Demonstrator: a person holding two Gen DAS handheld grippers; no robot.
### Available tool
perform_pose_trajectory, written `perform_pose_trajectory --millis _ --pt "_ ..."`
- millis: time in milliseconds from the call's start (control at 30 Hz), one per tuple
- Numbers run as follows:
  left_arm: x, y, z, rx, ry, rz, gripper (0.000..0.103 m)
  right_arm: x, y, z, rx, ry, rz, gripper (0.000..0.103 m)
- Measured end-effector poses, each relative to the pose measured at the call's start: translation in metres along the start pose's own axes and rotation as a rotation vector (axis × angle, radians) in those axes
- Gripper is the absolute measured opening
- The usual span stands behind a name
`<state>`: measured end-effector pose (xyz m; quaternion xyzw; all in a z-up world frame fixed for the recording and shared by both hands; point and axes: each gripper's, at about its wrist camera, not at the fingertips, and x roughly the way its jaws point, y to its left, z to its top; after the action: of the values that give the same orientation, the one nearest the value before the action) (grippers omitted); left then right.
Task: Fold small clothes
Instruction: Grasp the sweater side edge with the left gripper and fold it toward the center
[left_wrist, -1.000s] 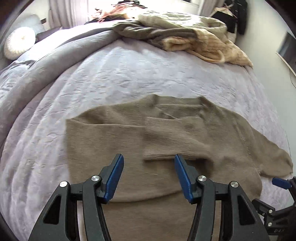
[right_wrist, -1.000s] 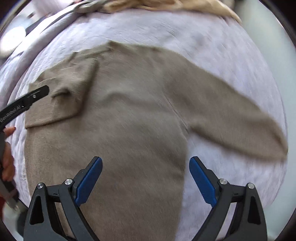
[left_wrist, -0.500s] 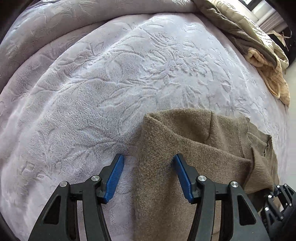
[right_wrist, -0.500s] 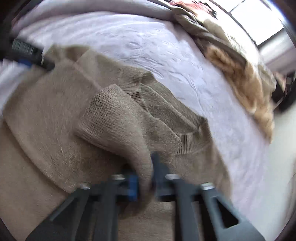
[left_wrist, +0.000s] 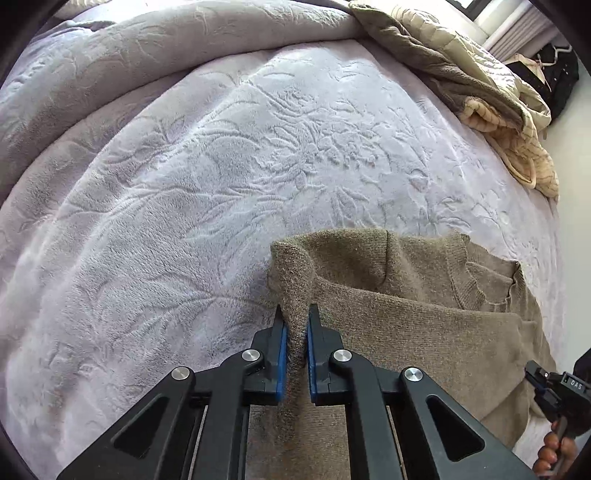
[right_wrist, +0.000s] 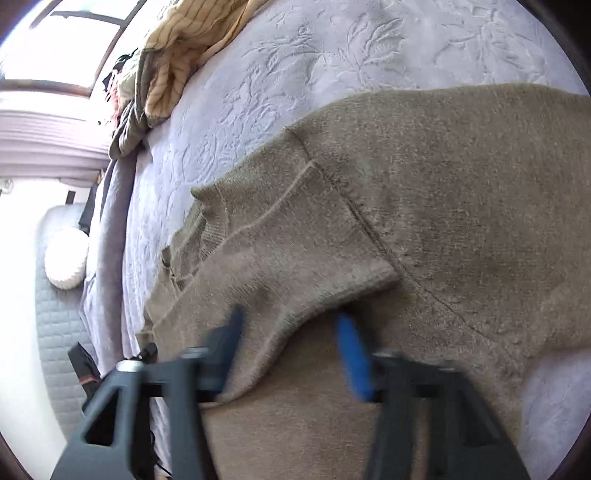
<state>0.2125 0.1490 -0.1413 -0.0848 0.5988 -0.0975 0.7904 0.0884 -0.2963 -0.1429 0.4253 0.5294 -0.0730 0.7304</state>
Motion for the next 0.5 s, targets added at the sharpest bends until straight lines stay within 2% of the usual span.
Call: perform_pose_trajectory --millis 33,100,167,200,233,300,333,367,400,500 --pt "0.0 0.001 0.001 0.019 -0.008 0.017 0.01 0.0 0.005 -0.001 -0.015 -0.008 -0.005 0.008" --pt "0.005 0.002 0.003 0.047 0.0 0.062 0.01 0.005 0.008 -0.002 -0.065 -0.004 -0.094 0.008" --pt "0.009 0.008 0.004 0.034 0.003 0.059 0.01 0.003 -0.015 -0.004 -0.075 0.02 -0.174 0.009" --pt "0.005 0.01 0.004 0.024 -0.003 0.055 0.011 0.002 -0.019 -0.006 -0.053 0.016 -0.157 0.01" --pt "-0.002 0.014 0.001 0.025 -0.013 0.069 0.011 -0.002 -0.021 -0.009 -0.029 0.008 -0.134 0.017" --pt "-0.019 0.016 -0.005 0.058 -0.048 0.15 0.011 -0.007 -0.015 -0.015 -0.035 0.023 -0.121 0.034" --pt "-0.027 0.017 -0.007 0.075 -0.059 0.182 0.011 -0.008 -0.01 -0.02 -0.042 0.039 -0.089 0.05" --pt "-0.035 0.02 -0.012 0.079 -0.067 0.191 0.011 -0.007 0.0 -0.029 -0.049 0.064 -0.031 0.056" --pt "-0.042 0.024 -0.016 0.071 -0.07 0.186 0.011 -0.003 0.013 -0.042 -0.068 0.111 0.047 0.056" --pt "-0.058 0.038 -0.033 0.026 -0.065 0.197 0.011 0.035 0.063 -0.095 -0.135 0.28 0.209 0.056"
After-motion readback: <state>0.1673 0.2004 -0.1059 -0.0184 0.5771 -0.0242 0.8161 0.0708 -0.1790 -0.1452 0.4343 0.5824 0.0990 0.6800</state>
